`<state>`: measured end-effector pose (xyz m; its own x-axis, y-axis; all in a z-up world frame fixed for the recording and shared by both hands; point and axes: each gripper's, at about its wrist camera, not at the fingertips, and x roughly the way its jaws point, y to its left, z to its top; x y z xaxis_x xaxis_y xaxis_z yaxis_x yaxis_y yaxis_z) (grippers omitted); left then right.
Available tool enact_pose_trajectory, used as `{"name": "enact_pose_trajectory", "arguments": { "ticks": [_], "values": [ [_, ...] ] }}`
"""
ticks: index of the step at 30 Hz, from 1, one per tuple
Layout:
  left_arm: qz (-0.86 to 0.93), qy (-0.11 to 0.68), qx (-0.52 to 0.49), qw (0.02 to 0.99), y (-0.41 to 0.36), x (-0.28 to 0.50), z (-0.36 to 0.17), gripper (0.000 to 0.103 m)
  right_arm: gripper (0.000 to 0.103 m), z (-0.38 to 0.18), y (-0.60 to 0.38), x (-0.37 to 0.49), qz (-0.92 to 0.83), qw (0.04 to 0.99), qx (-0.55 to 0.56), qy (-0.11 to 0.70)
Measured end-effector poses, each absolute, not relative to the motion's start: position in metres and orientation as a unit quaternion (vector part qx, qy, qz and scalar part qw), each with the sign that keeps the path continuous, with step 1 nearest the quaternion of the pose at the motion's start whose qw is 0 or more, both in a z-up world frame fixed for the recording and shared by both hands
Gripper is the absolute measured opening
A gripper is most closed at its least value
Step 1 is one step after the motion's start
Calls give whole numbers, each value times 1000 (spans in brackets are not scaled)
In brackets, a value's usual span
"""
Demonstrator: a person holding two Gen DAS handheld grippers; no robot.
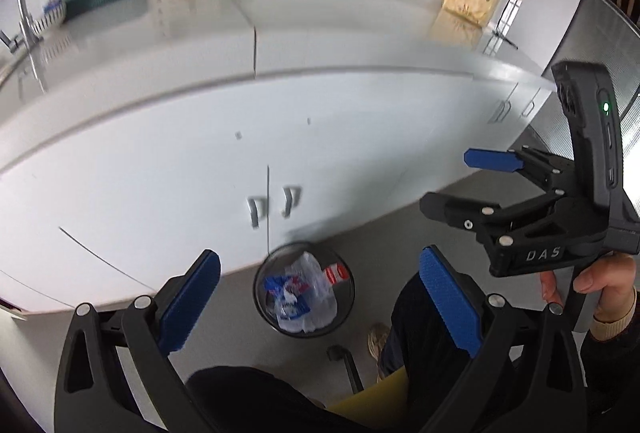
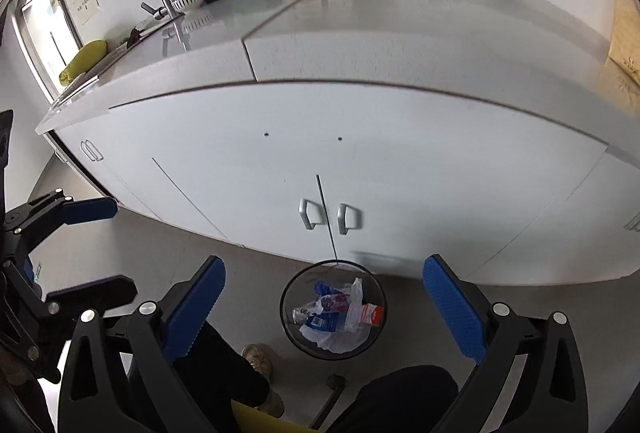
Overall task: Collect trash
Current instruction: 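Raise both grippers from the bin back up to the counter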
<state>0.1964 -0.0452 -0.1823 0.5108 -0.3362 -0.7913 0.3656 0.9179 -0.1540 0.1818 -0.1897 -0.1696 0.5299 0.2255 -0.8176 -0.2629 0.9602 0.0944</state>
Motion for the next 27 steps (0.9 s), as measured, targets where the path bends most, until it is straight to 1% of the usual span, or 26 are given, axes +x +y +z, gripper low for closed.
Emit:
{"name": "enact_pose_trajectory", "arguments": {
  "ticks": [8, 14, 21, 27],
  "values": [
    [-169, 376, 11, 911, -14, 205, -96, 99, 100, -102, -192, 183, 142, 901, -31, 408],
    [-147, 347, 0, 926, 7, 243, -58, 99, 100, -69, -195, 202, 143, 912, -39, 383],
    [-135, 333, -19, 933, 23, 330, -32, 99, 100, -44, -204, 269, 131, 921, -42, 366],
    [-132, 338, -9, 932, 24, 420, -30, 99, 100, -40, -214, 345, 124, 922, -41, 364]
  ]
}}
